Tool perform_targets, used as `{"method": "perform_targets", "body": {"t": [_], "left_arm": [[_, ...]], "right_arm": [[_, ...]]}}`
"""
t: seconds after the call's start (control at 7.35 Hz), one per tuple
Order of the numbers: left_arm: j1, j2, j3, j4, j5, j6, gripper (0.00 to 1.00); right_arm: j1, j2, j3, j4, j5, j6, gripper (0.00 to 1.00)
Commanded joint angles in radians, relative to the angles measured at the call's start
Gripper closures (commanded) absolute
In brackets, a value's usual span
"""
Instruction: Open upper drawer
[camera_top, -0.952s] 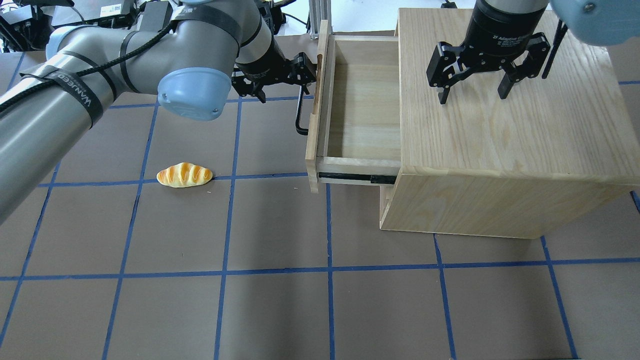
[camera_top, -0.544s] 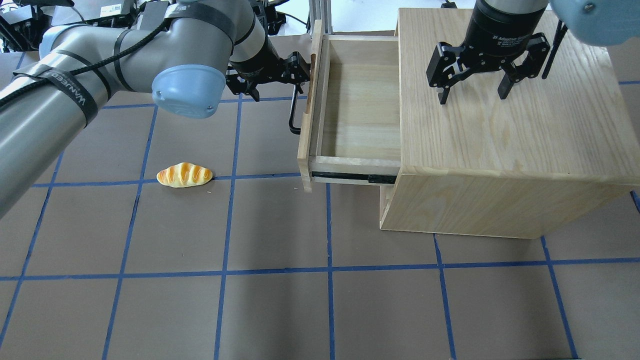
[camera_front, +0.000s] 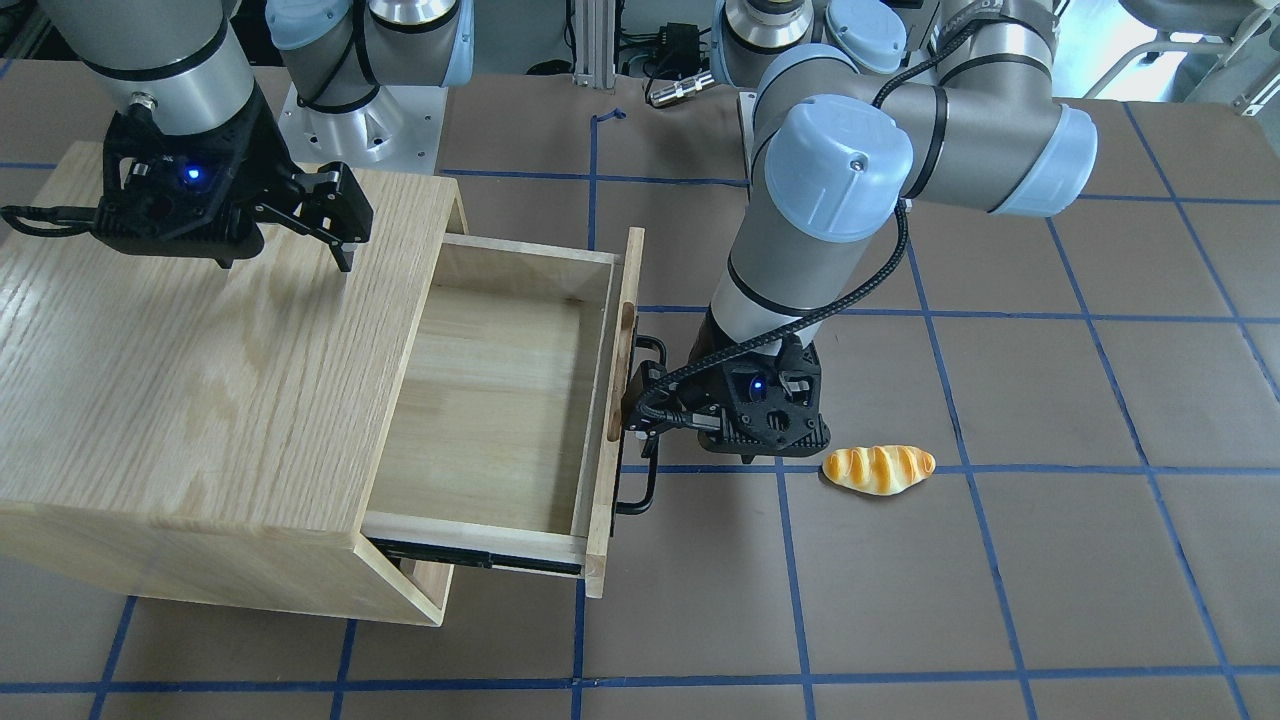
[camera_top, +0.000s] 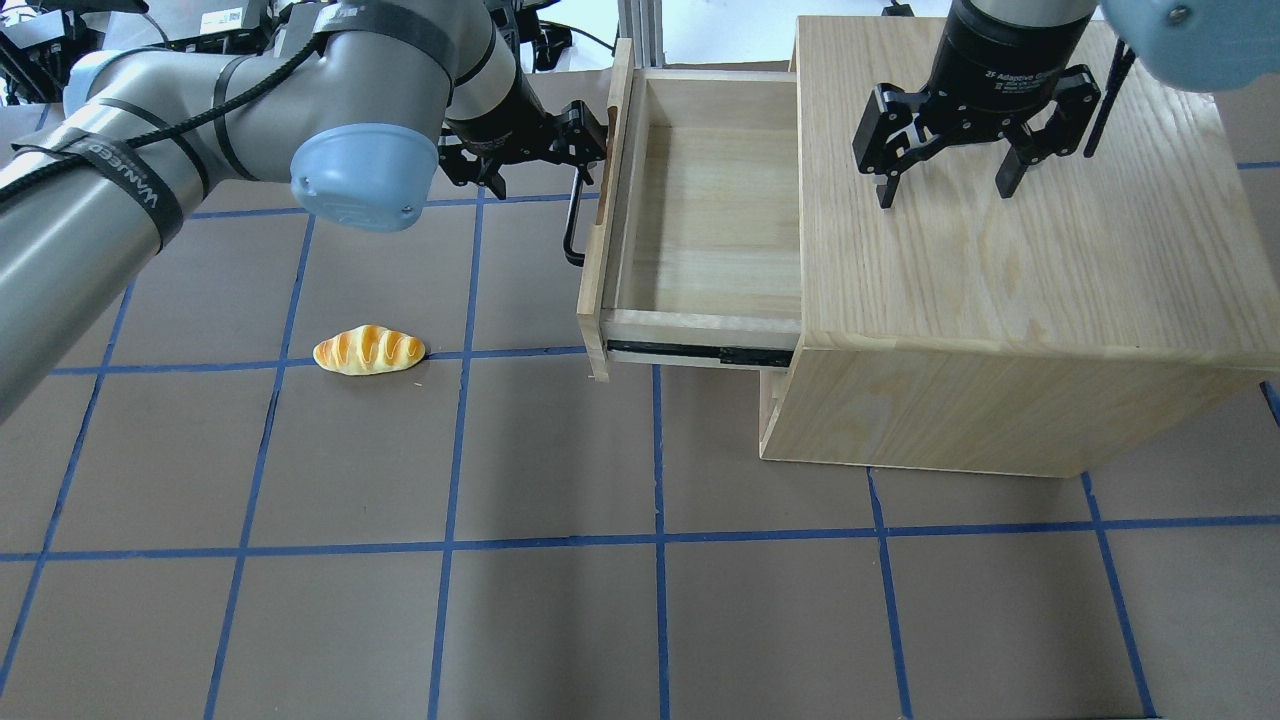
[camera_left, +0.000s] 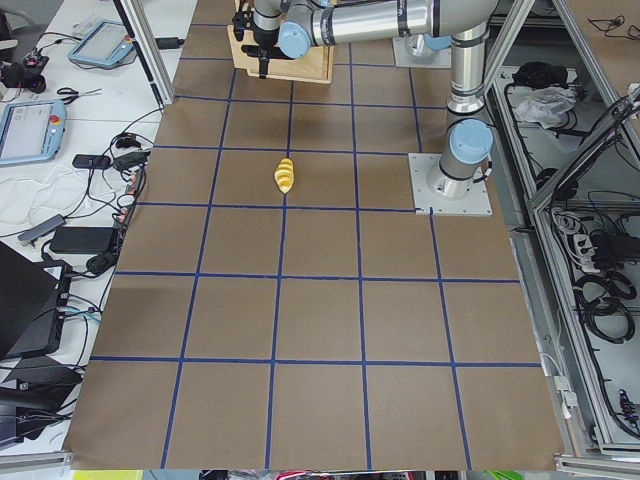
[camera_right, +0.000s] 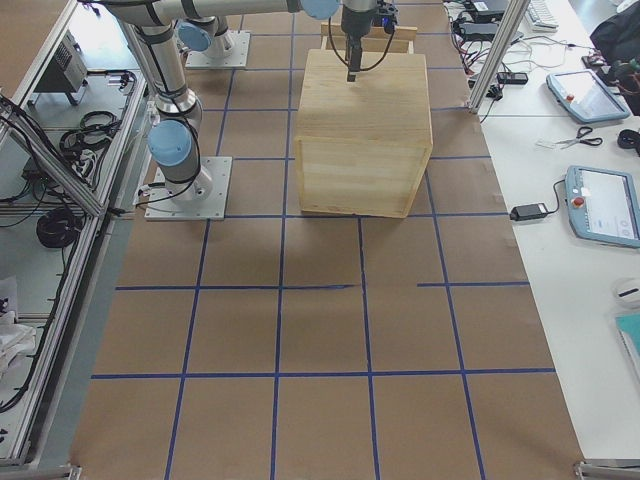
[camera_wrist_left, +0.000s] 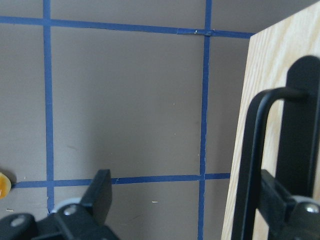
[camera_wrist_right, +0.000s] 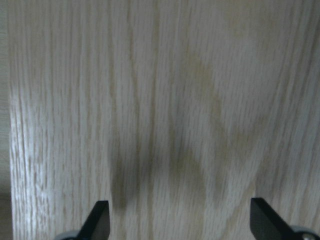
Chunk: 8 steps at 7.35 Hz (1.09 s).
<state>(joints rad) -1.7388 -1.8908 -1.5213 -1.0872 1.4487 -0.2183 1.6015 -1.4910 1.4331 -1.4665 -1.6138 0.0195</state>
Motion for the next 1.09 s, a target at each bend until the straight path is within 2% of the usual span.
{"method": "perform_targets", "body": {"t": [0.0, 0.27, 0.54, 0.68, 0.95], "left_arm": [[0.004, 0.015, 0.003, -0.035, 0.001, -0.003, 0.0], [0.004, 0.068, 0.006, -0.127, 0.004, -0.006, 0.0], [0.008, 0.085, 0.099, -0.272, 0.062, -0.003, 0.0], [0.025, 0.087, 0.155, -0.328, 0.147, 0.013, 0.0], [0.138, 0.097, 0.155, -0.406, 0.16, 0.078, 0.0]], "right_arm": [[0.0, 0.0, 0.0, 0.0, 0.0, 0.0, 0.0], [0.0, 0.0, 0.001, 0.0, 0.0, -0.001, 0.0], [-0.002, 0.0, 0.0, 0.0, 0.0, -0.001, 0.0], [0.0, 0.0, 0.0, 0.0, 0.0, -0.001, 0.0], [0.0, 0.0, 0.0, 0.0, 0.0, -0.001, 0.0]]}}
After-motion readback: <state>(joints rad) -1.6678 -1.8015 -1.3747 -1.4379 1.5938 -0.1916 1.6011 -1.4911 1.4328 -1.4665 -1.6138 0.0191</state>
